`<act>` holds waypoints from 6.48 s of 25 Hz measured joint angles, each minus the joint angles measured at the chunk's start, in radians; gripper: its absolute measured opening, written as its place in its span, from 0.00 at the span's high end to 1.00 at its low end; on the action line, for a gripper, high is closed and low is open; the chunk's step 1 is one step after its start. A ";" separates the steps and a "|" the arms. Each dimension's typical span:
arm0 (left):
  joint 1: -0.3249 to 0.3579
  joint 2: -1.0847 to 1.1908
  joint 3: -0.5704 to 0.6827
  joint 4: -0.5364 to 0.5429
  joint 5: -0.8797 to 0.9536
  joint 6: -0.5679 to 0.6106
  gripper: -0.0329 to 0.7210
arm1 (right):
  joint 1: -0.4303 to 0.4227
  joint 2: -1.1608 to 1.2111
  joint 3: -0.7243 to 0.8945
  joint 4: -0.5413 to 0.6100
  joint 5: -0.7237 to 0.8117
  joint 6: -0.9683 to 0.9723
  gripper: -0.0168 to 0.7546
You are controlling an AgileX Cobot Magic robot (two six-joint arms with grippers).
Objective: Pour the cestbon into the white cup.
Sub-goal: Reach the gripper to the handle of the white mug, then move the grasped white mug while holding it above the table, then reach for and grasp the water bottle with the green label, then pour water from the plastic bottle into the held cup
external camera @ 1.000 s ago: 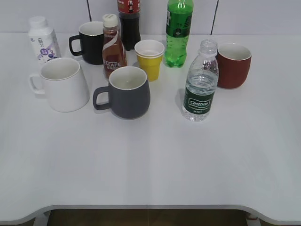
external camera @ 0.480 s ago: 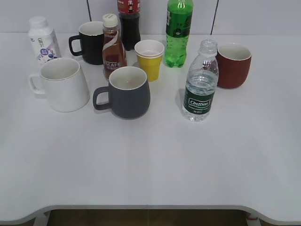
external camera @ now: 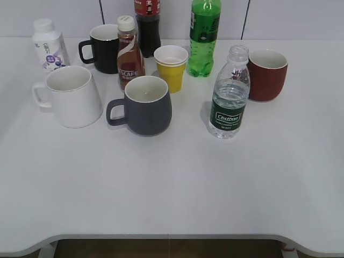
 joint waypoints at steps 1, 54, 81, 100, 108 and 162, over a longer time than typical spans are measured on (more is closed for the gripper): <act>0.000 0.087 0.012 0.021 -0.062 0.000 0.40 | 0.000 0.000 0.000 0.001 0.000 0.000 0.22; 0.001 1.477 -0.244 0.258 -0.920 0.054 0.90 | 0.000 0.011 -0.013 0.021 -0.049 -0.034 0.22; 0.001 1.143 -0.103 0.310 -0.809 0.054 0.90 | 0.459 1.164 0.248 0.517 -1.592 -0.405 0.33; -0.001 1.047 -0.103 0.476 -0.753 -0.043 0.90 | 0.460 1.864 -0.128 0.349 -1.849 -0.180 0.24; -0.059 1.037 -0.103 0.601 -0.709 -0.145 0.90 | 0.460 1.845 -0.146 0.239 -1.806 -0.273 0.37; -0.340 1.037 -0.103 0.539 -0.512 -0.149 0.90 | 0.552 1.747 -0.485 0.012 -1.483 -1.758 0.37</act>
